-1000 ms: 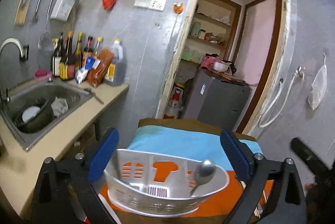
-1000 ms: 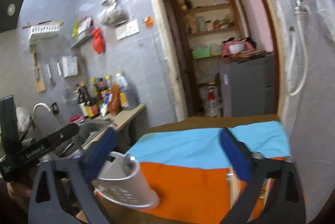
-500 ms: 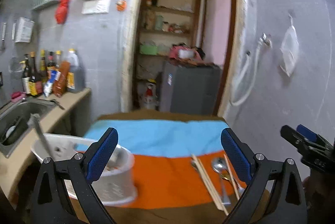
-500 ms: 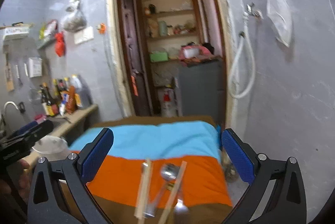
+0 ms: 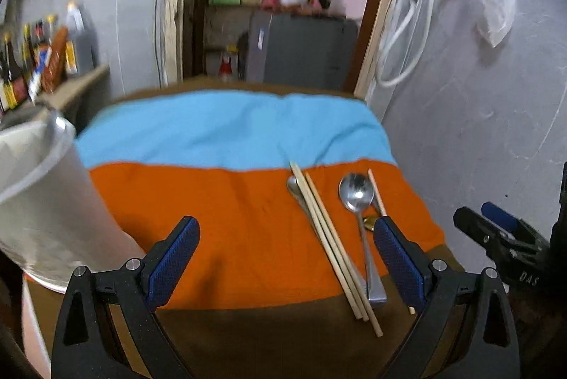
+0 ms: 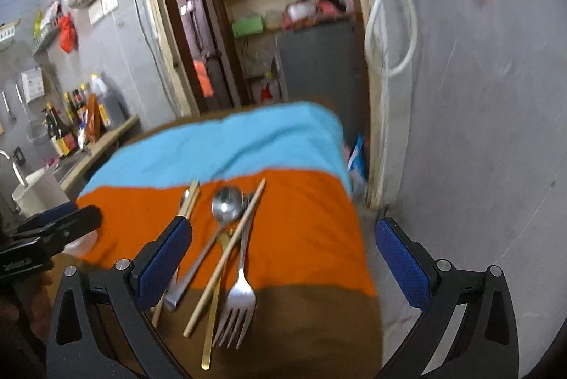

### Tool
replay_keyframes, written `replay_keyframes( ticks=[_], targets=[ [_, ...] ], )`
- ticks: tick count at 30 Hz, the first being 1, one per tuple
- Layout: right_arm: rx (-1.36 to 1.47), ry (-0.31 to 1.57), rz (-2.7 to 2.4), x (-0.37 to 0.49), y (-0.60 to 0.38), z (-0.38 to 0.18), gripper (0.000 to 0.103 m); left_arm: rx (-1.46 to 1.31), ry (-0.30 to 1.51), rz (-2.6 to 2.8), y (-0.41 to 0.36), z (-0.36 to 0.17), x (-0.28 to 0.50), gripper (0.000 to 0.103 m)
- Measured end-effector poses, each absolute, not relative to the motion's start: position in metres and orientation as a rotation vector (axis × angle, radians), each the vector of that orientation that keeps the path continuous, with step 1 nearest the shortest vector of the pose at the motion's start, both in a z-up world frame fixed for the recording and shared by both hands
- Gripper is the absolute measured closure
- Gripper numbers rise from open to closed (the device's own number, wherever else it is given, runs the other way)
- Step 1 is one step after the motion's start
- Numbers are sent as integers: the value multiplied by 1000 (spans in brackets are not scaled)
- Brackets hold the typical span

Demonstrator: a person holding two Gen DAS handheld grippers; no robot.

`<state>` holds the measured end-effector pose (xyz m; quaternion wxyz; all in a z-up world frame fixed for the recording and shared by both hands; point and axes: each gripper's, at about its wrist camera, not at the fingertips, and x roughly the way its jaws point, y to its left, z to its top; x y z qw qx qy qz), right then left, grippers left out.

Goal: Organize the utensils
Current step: 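Move both tools back over the remaining utensils, then grasp the fork with the right gripper while the left gripper grasps a chopstick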

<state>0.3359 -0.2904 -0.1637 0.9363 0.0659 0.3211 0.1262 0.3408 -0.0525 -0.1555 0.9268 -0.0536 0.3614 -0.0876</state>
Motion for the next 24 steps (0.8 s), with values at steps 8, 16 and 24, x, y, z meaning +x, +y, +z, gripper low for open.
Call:
replay_keyframes(
  ticks=[8,16,24],
  targets=[
    [84,743,284,345,-280,-183,20,-130,861,-209,-55,-185,362,34],
    [56,829,338,357,-269,-196,53,-166,932,-279,-58,-199,373,63],
    [22,867,369,360,-261,-200,61,-211,957,-328,-60,-201,380,85]
  ],
)
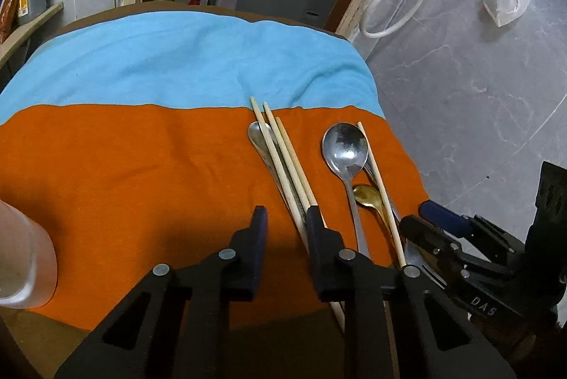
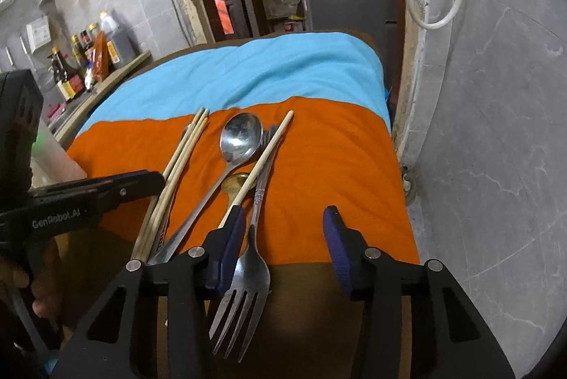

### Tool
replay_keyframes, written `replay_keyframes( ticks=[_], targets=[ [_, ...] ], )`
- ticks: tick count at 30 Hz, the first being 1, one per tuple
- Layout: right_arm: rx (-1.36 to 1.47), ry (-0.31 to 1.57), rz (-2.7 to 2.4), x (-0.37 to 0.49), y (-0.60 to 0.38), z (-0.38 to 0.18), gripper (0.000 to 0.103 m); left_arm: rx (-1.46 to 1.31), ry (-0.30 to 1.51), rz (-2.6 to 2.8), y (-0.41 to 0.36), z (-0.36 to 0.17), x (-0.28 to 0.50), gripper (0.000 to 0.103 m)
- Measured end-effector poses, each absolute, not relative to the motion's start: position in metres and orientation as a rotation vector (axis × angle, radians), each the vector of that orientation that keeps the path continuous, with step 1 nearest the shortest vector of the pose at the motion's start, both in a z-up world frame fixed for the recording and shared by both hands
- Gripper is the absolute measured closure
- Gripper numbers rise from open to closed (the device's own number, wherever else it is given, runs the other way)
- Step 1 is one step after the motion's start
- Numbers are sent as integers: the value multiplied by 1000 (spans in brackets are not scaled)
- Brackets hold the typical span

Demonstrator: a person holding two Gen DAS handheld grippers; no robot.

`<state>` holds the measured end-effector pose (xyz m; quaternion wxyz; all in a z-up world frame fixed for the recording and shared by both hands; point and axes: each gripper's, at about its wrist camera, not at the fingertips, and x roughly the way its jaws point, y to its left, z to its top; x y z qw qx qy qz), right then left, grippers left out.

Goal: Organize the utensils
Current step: 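Grasp the fork with the right gripper while the left gripper grasps a chopstick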

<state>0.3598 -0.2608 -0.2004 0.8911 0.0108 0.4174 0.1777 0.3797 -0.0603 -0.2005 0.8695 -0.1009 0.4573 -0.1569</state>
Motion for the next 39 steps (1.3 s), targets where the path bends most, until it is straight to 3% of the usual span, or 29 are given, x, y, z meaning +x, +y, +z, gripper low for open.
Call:
replay_keyframes(
  ticks=[9,16,18,20,22,31,39],
  targets=[
    [-35,902,349,366,-250,-205,66,-273,993,-341,-55,-203,393,94],
    [-122,907,287,377,-230,-207,68,-305,1046,-329,-55,-202,405,95],
    [-121,907,288,379,-229,-206,77,-320,1050,-324,-53,-201,404,98],
    [-116,902,295,377,-229,-205,95,-340,1053,-325,-49,-202,401,98],
    [-100,902,302,373,-230,-205,97,-347,1054,-328,-46,-201,395,98],
    [-32,957,316,347,-241,-200,99,-353,1099,-345,-32,-196,355,99],
    [-71,1012,324,374,-230,-202,95,-309,1153,-390,-35,-196,373,98]
  ],
)
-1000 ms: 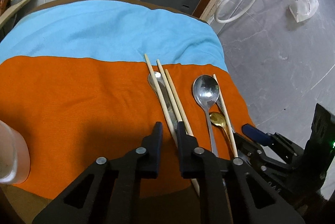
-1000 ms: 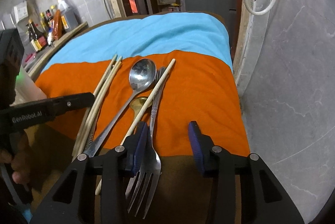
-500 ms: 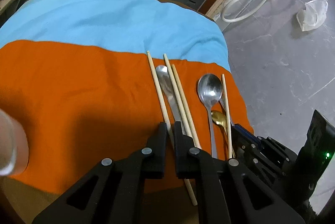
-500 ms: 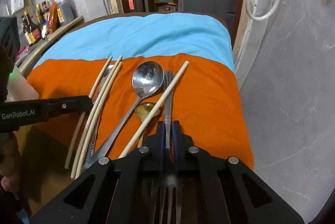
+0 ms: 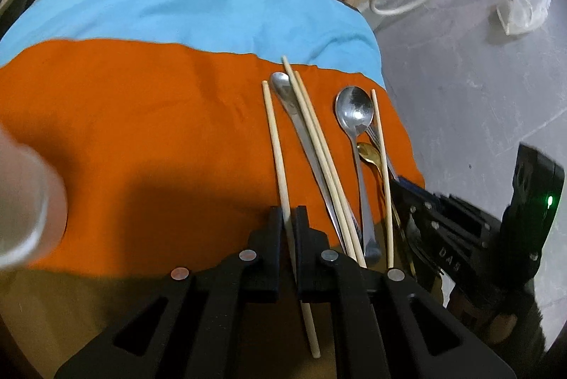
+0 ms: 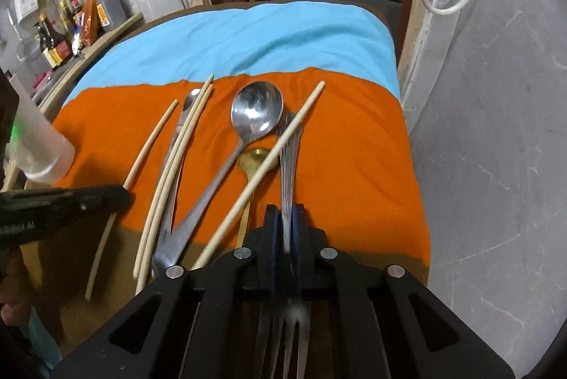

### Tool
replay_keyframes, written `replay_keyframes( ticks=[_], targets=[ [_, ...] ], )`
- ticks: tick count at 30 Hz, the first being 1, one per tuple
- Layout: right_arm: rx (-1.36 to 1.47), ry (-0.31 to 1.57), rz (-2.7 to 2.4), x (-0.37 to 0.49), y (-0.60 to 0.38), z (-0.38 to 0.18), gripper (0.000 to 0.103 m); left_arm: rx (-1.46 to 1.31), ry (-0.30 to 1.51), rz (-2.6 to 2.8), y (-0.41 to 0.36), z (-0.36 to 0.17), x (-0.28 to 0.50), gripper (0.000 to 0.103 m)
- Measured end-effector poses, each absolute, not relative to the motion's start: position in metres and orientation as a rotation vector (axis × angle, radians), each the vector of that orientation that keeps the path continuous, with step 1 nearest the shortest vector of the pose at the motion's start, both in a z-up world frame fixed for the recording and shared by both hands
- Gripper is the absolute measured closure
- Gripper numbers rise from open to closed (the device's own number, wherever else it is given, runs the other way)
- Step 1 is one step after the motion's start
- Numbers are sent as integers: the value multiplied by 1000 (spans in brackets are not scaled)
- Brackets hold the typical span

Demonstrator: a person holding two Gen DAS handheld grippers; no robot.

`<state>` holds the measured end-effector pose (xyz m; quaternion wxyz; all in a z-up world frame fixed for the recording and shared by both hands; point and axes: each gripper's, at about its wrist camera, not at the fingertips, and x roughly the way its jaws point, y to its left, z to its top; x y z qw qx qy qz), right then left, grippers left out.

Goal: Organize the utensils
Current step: 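Grasp the fork with the right gripper while the left gripper grasps a chopstick, then lift the fork and chopstick and carry them toward the white caddy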

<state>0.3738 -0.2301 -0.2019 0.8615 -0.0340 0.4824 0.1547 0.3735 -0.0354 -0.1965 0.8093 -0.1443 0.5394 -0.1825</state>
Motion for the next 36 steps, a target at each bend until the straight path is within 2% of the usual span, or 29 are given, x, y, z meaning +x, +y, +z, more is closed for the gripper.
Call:
replay_keyframes(
  ticks=[10,13,20,23,29,36],
  targets=[
    [-42,1009,312,390,-223,-203,90,-400,1224,-449,-23,-205,403,98],
    [-70,1014,294,388,-221,-202,97,-375,1206,-430,-25,-202,399,100],
    [113,1046,289,362,-244,-200,98,-451,1182,-457,-12,-203,364,101],
    [92,1055,290,337,-242,-195,98,-517,1195,-450,0,-200,344,101],
    [93,1062,277,293,-239,-181,98,-433,1248,-411,3,-189,307,101],
    [191,987,250,265,-244,-174,98,-452,1162,-388,4,-179,287,101]
  ],
)
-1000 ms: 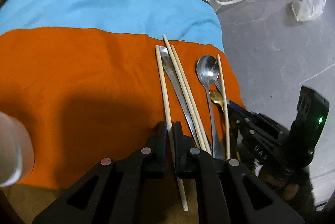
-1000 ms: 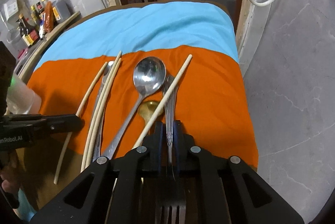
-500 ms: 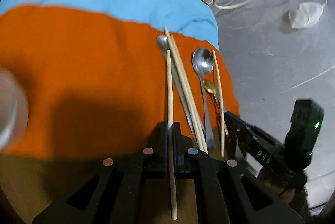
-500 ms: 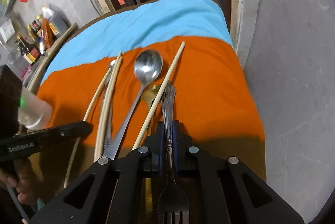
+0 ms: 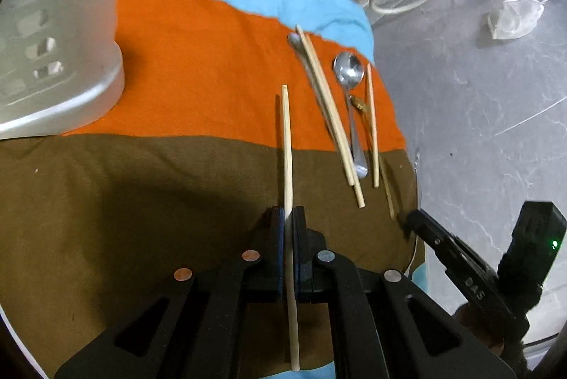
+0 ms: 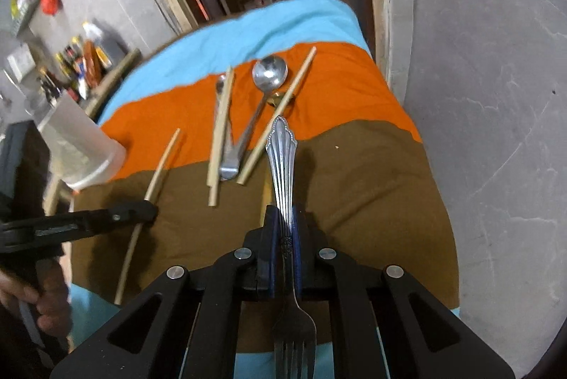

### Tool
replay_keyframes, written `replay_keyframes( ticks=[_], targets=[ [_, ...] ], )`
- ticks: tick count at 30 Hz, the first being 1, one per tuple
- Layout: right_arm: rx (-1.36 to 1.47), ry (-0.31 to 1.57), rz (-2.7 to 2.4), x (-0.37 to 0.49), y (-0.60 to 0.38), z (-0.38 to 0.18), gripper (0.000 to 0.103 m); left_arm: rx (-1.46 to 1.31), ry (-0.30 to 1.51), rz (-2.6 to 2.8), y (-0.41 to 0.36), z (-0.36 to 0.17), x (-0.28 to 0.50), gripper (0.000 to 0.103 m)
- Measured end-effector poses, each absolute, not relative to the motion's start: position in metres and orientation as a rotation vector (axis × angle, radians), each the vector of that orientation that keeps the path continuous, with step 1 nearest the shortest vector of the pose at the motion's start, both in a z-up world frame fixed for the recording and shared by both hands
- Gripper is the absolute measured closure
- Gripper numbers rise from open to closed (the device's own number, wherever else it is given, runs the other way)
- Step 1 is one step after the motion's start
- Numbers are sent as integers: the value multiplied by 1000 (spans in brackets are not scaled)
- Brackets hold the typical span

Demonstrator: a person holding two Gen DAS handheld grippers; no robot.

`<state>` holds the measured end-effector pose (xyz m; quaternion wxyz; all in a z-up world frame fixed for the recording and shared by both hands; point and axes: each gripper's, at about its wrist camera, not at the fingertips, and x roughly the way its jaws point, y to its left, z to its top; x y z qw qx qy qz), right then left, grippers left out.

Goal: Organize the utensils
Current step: 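Lift the fork and chopstick and carry them toward the white caddy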

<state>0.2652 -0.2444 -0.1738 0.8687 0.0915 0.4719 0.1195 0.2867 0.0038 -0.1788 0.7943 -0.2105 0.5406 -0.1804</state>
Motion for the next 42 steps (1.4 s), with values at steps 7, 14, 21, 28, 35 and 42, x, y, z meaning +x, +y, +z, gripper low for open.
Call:
replay_keyframes(
  ticks=[7,14,21,28,35,42],
  targets=[
    [225,901,371,249,-230,-180,98,-430,1000,-385,14,-156,260,101],
    [233,882,444,248,-206,-180,98,-430,941,-355,25,-143,252,101],
    [259,819,544,243,-191,-163,98,-449,835,-335,34,-131,244,101],
    [246,783,661,245,-164,-143,98,-455,745,-309,47,-114,235,101],
    [225,750,702,250,-148,-131,98,-496,639,-271,77,-94,217,101],
    [183,742,744,253,-127,-131,98,-483,577,-206,100,-87,205,101]
  ],
)
